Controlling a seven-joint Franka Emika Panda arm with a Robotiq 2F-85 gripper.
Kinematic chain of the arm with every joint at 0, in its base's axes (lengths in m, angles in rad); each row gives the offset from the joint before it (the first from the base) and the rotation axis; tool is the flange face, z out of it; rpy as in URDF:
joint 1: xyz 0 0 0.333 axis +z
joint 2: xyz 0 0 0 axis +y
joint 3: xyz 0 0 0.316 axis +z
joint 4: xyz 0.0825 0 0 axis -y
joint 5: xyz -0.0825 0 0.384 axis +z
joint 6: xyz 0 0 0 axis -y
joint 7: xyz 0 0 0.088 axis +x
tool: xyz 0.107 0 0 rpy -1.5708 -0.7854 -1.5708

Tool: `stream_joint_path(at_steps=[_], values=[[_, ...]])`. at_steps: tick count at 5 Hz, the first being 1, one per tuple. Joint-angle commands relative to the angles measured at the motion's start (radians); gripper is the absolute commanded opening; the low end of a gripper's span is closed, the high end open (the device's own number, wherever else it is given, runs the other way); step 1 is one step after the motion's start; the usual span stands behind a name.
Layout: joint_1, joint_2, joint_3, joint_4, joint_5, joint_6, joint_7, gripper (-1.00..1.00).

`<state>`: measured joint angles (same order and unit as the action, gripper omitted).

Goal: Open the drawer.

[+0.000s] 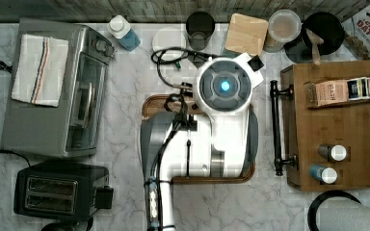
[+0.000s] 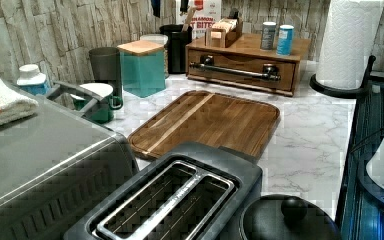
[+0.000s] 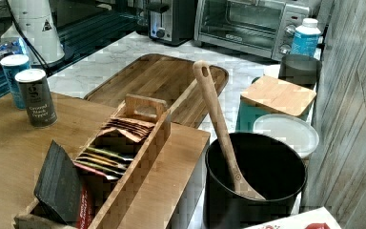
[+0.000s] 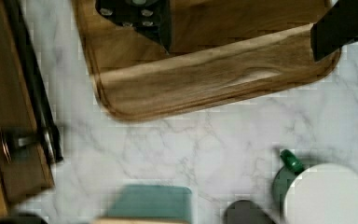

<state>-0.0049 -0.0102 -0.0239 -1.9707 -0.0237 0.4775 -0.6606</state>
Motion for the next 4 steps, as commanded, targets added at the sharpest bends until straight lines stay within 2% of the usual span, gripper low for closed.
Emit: stream_joint_path(at_steps=[1,3,4], values=[[-0.085,-0.077,-0.113,-0.189,-0.05,0.113,-0.25,1.0],[-0.13,-0.079,-0.148,-0.261,-0.053,0.247,-0.402,1.0],[-0.121,-0.064,-0.173,-0.291,-0.073,0.31,-0.445,1.0]])
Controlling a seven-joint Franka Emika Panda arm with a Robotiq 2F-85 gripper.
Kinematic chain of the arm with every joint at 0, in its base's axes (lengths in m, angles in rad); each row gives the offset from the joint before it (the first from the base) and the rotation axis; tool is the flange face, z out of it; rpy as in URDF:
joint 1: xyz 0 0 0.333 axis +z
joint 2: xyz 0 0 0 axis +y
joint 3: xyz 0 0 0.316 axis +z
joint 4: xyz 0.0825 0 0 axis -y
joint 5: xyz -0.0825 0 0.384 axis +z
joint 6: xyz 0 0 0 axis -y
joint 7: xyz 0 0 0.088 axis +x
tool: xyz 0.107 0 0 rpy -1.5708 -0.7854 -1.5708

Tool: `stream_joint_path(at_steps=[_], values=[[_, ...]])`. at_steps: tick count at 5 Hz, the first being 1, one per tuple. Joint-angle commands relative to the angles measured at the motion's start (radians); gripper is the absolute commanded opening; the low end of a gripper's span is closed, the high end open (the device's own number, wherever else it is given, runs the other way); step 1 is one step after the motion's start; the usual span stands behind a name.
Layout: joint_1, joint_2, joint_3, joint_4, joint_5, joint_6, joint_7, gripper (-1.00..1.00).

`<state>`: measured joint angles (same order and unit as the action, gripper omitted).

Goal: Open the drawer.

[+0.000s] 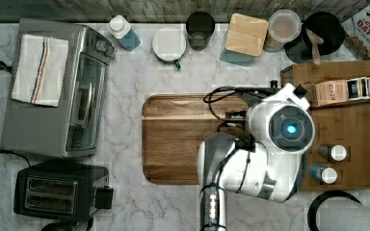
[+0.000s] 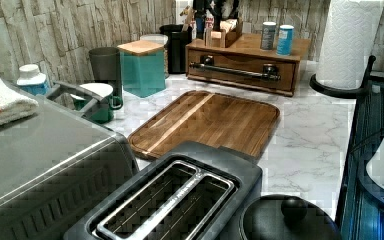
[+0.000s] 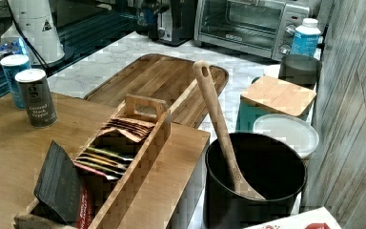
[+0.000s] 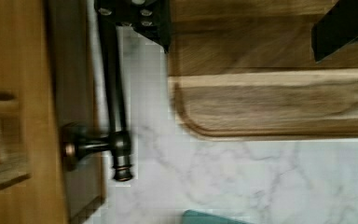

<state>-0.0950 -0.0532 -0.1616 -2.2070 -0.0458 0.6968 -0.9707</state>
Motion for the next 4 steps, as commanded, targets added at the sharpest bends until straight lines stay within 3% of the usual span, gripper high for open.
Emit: stream_joint_path(at_steps=[1,3,4], values=[[-0.031,0.009,-0.037,-0.053,-0.056,0.116,-0.162,1.0],[-0.055,0.094,-0.039,-0.016,-0.159,0.166,-0.137,1.0],[-0.072,0.126,-0.057,0.024,-0.157,0.126,-0.157,1.0]])
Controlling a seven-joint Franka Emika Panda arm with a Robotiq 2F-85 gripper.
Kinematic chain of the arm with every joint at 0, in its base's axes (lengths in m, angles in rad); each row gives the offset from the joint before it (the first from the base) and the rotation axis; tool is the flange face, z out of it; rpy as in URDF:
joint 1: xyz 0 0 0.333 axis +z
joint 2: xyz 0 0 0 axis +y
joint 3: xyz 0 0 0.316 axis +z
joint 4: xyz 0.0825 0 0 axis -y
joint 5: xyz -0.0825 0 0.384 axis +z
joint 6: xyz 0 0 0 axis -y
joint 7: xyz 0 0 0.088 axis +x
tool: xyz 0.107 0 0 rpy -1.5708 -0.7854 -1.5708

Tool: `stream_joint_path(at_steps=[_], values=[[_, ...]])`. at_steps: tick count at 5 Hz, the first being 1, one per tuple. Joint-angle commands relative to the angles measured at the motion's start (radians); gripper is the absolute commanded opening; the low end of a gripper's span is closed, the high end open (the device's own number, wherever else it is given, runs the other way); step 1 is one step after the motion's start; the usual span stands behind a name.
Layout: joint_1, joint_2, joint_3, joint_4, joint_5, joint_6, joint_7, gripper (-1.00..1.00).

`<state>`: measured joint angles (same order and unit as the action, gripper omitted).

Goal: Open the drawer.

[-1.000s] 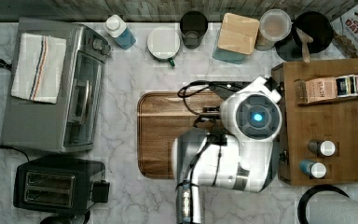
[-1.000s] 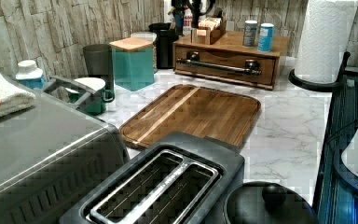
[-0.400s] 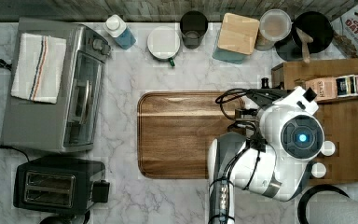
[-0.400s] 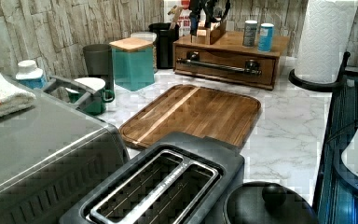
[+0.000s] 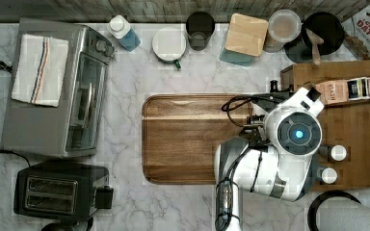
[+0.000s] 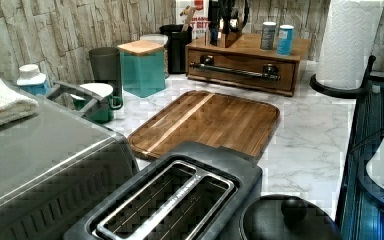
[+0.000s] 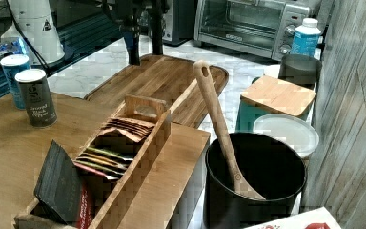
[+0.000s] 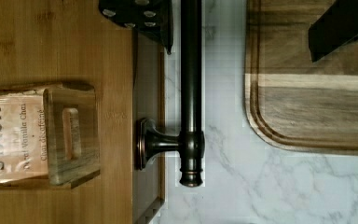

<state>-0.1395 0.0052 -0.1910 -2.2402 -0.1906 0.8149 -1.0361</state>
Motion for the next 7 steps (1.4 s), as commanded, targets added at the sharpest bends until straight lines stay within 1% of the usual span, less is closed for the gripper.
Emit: stream_joint_path(at_steps=[1,2,3,4,5,6,7], values=[[-0.046,0.079,-0.039,0.05,0.019,0.026,-0.104,1.0],[-0.047,0.083,-0.046,0.027,0.015,0.057,-0.071,1.0],[-0.061,0.096,-0.057,0.014,0.003,0.097,-0.068,1.0],[-0.076,0.117,-0.042,-0.015,0.072,0.148,-0.1,1.0],[-0.081,0.139,-0.035,-0.042,0.101,0.202,-0.104,1.0],[-0.086,0.173,-0.031,-0.033,0.135,0.188,-0.133,1.0],[-0.088,0.17,-0.025,-0.058,0.166,0.212,-0.14,1.0]])
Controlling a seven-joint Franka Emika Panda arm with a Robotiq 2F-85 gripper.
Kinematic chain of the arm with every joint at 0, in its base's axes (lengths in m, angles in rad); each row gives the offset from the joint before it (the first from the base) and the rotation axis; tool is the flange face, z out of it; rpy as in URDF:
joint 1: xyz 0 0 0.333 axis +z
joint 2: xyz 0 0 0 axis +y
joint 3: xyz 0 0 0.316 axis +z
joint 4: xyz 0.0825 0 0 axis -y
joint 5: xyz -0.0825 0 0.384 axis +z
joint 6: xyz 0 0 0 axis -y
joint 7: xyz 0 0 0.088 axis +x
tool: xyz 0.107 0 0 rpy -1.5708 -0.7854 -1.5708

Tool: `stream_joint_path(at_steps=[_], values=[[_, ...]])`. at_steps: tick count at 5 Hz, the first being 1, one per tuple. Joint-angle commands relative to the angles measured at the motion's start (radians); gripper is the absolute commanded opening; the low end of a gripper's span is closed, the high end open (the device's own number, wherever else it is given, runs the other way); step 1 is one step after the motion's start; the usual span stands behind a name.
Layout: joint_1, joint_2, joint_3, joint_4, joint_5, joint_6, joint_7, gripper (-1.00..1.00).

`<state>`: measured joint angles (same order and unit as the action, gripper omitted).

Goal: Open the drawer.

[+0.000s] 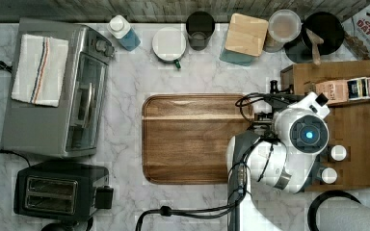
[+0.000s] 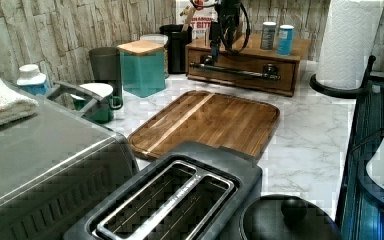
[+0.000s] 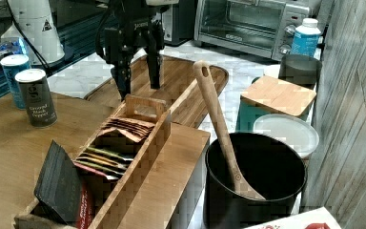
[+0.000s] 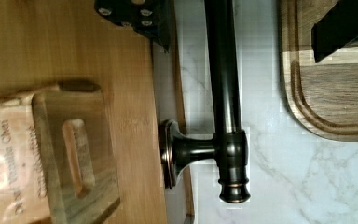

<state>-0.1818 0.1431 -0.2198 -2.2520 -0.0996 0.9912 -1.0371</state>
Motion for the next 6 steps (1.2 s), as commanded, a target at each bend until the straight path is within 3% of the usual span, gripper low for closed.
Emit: stream_joint_path(at_steps=[1,3,5,6], values=[[-0.036,0.029,-0.008,-0.071,0.057,0.069,-0.115,1.0],[-0.049,0.088,0.005,-0.038,0.077,0.045,-0.16,1.0],[-0.024,0.059,0.006,-0.06,0.055,0.046,-0.116,1.0],[-0.036,0.074,0.04,-0.043,0.103,0.01,-0.211,1.0]])
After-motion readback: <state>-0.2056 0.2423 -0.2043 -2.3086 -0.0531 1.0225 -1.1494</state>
